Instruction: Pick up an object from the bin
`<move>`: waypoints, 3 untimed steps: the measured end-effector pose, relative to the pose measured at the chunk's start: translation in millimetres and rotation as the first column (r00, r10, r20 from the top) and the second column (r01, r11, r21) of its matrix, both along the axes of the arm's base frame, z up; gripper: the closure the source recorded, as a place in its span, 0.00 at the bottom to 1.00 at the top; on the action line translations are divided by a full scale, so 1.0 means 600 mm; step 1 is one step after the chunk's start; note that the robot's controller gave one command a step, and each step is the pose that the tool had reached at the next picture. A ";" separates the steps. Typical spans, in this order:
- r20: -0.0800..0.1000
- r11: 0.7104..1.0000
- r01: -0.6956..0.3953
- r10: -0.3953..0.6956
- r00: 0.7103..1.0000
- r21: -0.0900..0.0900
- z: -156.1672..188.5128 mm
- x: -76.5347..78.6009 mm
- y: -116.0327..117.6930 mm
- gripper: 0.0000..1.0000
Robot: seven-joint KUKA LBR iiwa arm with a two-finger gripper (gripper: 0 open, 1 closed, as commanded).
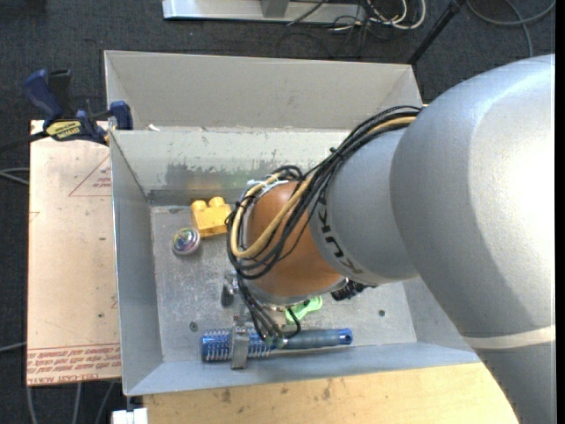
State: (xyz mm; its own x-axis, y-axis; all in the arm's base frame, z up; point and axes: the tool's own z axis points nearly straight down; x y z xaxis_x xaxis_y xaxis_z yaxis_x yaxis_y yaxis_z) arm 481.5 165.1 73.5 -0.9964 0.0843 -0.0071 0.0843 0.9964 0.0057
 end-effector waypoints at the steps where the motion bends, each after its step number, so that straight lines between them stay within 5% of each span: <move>1: 0.004 1.000 0.002 -0.002 1.000 0.001 0.002 0.002 0.000 1.00; 2: 0.001 0.998 0.066 -0.066 0.998 0.002 0.002 0.015 -0.082 1.00; 3: 0.002 1.000 0.008 -0.008 1.000 -0.002 0.194 0.031 -0.073 1.00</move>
Offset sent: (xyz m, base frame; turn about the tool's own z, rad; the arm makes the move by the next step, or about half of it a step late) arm 0.0000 0.0000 0.0000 0.0000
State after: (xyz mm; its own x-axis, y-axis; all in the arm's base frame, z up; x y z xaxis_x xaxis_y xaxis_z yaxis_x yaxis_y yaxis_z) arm 499.9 121.1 189.8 -0.9957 0.0920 -0.0096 0.0920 0.9958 0.0043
